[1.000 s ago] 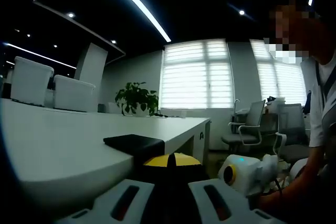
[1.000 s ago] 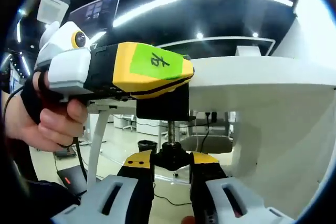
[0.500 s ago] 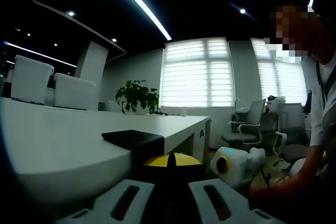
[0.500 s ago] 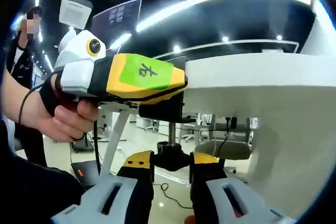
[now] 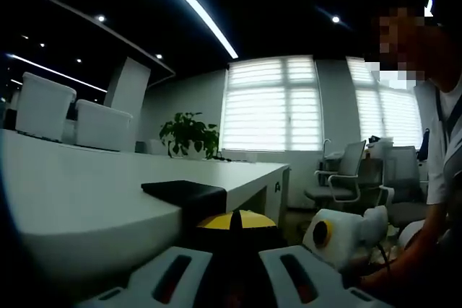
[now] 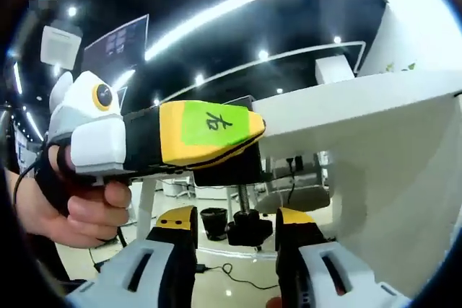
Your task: Clamp the fixed fixture on the desktop, loosen the retaining clip, secure it to the edge of the desk, and tighten the retaining clip.
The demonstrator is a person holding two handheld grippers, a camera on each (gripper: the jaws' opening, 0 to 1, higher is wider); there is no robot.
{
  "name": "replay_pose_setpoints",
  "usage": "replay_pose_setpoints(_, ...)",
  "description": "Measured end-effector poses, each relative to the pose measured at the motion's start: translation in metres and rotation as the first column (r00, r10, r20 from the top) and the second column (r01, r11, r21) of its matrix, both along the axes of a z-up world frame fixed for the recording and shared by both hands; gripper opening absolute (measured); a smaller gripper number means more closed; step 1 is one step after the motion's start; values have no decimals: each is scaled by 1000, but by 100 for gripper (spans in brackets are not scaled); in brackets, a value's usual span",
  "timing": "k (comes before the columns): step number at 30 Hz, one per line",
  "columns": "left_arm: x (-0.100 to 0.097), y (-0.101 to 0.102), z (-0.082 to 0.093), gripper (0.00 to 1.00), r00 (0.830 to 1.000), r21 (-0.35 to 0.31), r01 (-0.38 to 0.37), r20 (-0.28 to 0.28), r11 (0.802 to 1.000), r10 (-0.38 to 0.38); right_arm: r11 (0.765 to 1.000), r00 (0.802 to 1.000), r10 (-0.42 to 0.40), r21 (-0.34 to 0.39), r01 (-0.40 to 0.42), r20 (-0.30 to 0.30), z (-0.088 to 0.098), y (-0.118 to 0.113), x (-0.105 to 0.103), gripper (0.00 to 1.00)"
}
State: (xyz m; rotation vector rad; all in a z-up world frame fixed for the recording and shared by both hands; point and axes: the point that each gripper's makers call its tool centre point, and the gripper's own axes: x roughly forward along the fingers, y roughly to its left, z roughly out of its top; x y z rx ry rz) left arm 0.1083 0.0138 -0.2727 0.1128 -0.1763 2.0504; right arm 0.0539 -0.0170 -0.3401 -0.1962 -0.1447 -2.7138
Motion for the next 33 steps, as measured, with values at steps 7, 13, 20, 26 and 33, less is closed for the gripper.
replay_pose_setpoints(7, -7, -3, 0, 1, 1000, 1, 1, -1, 1000, -1, 998, 998, -59, 30, 59, 14, -7, 3, 4, 36)
replay_pose_setpoints(13, -10, -4, 0, 1, 1000, -8, 0, -1, 1000, 0, 994, 997, -77, 76, 79, -25, -3, -2, 5, 27)
replay_pose_setpoints(20, -13, -4, 3, 1, 1000, -24, 10, -12, 1000, -11, 993, 991, 84, 89, -75, -103, -1, -3, 0, 24)
replay_pose_setpoints(26, -14, -5, 4, 1, 1000, -8, 18, -9, 1000, -18, 963, 963, 247, 139, -231, -111, -1, -4, 1, 23)
replay_pose_setpoints(33, -9, -1, 3, 1, 1000, -12, 27, -13, 1000, -27, 958, 958, 255, 166, -232, -132, -4, -3, 7, 25)
